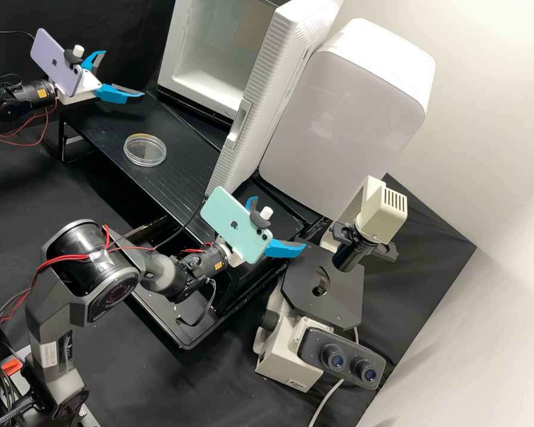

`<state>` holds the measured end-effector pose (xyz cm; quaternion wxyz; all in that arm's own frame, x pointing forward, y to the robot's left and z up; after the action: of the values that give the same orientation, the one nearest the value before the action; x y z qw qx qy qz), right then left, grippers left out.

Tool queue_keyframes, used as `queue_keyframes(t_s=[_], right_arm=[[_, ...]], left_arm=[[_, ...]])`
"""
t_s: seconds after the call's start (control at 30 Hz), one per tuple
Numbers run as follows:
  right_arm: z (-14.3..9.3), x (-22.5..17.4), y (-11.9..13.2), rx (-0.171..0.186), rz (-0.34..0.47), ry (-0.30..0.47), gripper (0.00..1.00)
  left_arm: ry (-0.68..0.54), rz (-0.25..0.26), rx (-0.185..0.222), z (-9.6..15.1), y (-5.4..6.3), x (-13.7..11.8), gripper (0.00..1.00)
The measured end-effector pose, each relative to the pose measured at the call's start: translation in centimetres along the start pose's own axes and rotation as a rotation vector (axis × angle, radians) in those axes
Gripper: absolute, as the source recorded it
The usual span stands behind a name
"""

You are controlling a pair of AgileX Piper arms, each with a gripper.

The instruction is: Place the petri dish in the incubator

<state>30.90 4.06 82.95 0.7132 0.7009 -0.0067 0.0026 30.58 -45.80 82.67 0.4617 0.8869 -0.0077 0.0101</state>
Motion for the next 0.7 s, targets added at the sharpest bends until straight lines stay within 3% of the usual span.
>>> queue_keyframes(t_s=[0.6,0.7], right_arm=[[0.0,0.0,0.0,0.0,0.0,0.0,1.0],[0.0,0.0,0.0,0.0,0.0,0.0,1.0]], left_arm=[[-0.019,-0.003,0.001,0.21,-0.04,0.0,1.0],[-0.042,0.009,-0.003,0.51,0.41,-0.26,1.0]])
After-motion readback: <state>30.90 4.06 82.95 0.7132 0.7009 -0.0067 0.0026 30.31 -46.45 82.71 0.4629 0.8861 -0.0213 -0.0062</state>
